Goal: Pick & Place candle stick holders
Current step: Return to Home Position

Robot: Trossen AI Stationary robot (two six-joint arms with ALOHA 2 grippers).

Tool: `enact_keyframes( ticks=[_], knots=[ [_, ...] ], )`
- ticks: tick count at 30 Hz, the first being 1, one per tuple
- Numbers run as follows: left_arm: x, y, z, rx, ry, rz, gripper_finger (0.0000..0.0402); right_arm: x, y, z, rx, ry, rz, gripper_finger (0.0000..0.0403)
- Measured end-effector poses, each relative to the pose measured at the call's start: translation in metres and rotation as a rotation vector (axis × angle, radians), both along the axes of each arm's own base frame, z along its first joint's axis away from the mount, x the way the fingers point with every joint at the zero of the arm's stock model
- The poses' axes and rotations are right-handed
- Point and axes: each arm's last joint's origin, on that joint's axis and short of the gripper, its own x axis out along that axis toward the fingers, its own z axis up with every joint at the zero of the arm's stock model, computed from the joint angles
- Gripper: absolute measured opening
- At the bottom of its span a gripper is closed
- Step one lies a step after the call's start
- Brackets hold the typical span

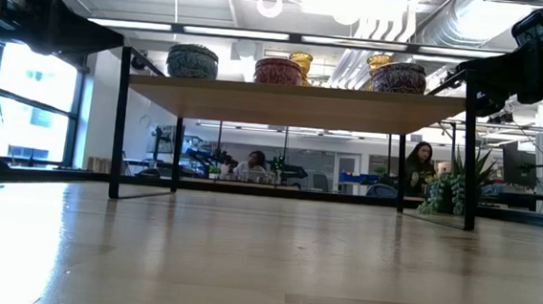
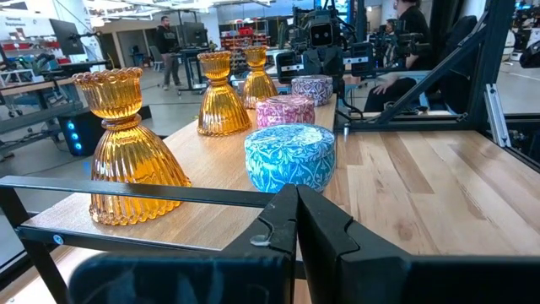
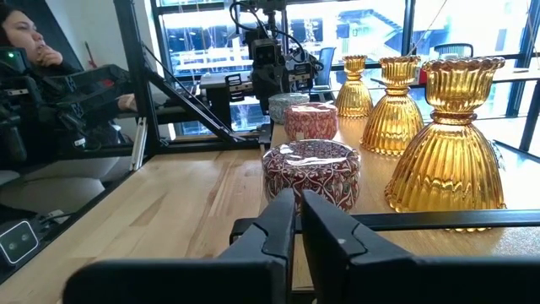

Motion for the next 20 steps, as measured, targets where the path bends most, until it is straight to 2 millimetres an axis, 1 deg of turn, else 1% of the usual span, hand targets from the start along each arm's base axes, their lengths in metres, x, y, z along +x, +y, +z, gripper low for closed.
enact_keyframes(
  ticks=[20],
  knots=[
    [0.0,0.0,0.0,0.0,0.0,0.0,0.0004,0.0,0.0,0.0,0.0,0.0,0.0,0.0019]
  ],
)
